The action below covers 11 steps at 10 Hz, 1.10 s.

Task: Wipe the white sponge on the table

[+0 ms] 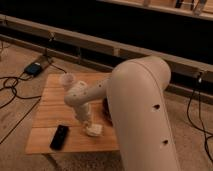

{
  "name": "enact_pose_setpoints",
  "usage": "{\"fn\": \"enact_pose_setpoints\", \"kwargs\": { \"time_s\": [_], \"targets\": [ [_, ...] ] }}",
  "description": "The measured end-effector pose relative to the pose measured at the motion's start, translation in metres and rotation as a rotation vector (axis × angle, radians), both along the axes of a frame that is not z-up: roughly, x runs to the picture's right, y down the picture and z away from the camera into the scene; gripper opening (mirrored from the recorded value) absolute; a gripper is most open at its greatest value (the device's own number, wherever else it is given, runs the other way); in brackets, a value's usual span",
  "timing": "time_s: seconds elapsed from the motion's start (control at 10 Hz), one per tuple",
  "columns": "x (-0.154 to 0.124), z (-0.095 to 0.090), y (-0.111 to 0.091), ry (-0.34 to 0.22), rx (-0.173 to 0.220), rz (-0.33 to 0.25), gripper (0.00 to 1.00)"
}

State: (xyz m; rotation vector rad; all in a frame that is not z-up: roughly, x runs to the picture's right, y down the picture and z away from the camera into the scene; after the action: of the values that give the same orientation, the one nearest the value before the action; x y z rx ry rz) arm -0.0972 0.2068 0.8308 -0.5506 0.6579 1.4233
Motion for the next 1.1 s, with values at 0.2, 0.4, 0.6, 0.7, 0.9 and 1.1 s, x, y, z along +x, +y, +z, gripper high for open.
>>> {"fn": "enact_pose_setpoints", "kwargs": {
  "time_s": [0.2, 0.4, 0.6, 0.7, 0.9, 1.1],
  "targets": [
    [0.007, 0.016, -0.017, 0.022, 0.011, -0.008, 0.00],
    [0.001, 0.033, -0.035, 0.020, 0.024, -0.021, 0.00],
    [-0.024, 0.042, -0.048, -0.016, 0.039, -0.040, 0.00],
    [-0.040, 0.043, -0.050, -0.042, 0.042, -0.049, 0.00],
    [-0.067, 0.038, -0.048, -0.094, 0.041, -0.063, 0.00],
    [-0.094, 0.028, -0.034, -0.156, 0.024, -0.079, 0.00]
  ]
}}
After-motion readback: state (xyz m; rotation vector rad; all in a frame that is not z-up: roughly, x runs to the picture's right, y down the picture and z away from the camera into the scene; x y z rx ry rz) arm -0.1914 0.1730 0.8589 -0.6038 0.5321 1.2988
